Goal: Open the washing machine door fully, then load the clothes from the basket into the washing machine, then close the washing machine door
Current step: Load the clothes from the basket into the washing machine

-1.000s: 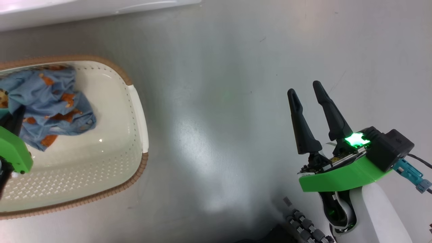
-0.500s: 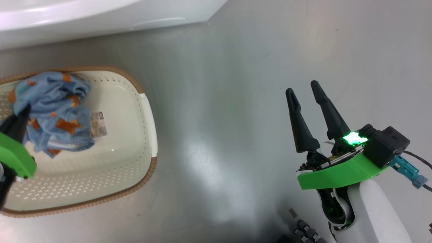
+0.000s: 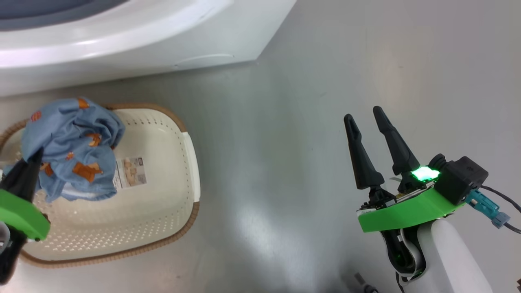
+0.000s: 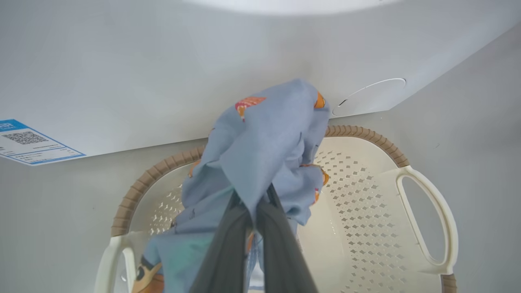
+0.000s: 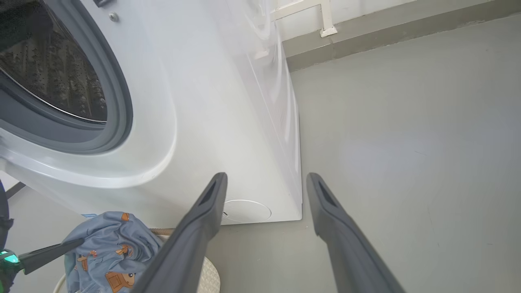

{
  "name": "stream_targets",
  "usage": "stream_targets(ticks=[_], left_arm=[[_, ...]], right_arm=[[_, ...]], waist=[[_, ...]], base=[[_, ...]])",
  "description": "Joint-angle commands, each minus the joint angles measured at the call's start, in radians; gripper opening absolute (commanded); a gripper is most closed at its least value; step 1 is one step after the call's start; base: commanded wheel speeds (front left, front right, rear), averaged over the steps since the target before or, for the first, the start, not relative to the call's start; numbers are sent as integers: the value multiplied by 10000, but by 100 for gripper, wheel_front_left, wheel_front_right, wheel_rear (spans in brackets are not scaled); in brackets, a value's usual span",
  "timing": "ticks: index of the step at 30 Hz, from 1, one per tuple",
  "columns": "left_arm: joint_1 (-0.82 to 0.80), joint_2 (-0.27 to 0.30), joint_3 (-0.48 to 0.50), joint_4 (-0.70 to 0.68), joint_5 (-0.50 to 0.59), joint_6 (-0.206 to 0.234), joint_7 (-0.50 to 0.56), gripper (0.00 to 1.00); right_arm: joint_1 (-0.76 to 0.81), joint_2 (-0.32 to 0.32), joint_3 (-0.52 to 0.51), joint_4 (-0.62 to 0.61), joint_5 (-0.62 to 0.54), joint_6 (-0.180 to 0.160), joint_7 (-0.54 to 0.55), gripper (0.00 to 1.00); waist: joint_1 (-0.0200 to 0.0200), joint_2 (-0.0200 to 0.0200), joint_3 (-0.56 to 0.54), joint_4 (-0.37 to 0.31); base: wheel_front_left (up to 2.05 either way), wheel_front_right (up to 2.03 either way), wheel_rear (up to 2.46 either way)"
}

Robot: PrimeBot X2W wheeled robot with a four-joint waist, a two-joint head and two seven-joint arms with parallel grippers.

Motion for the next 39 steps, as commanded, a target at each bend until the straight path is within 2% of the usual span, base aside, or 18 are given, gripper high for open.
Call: stream_targets(ticks=[1, 10, 19, 32, 39], left_arm=[[269, 465, 561, -230, 185, -29, -123, 0], [1980, 74, 2756, -1786, 1427, -29, -123, 0], [3437, -590, 4248, -3031, 2200, -29, -124, 0], [4688, -1628, 5393, -3869, 2731, -29, -124, 0], [5330, -2369, 5929, -4240, 3088, -29, -124, 0]], right_arm=[[414, 36, 193, -162, -28, 27, -48, 100], [532, 36, 8, 12, -185, 27, -48, 100], [703, 36, -74, 256, -279, 27, -48, 100], [936, 36, -154, 688, -386, 27, -48, 100], [1253, 36, -309, 1005, -471, 27, -48, 100]], waist=[[0, -1, -241, 85], [0, -1, -948, 211], [0, -1, -1874, 350], [0, -1, -3378, 489], [0, -1, -4443, 617]], base=[[0, 0, 0], [0, 0, 0], [0, 0, 0], [0, 0, 0], [0, 0, 0]])
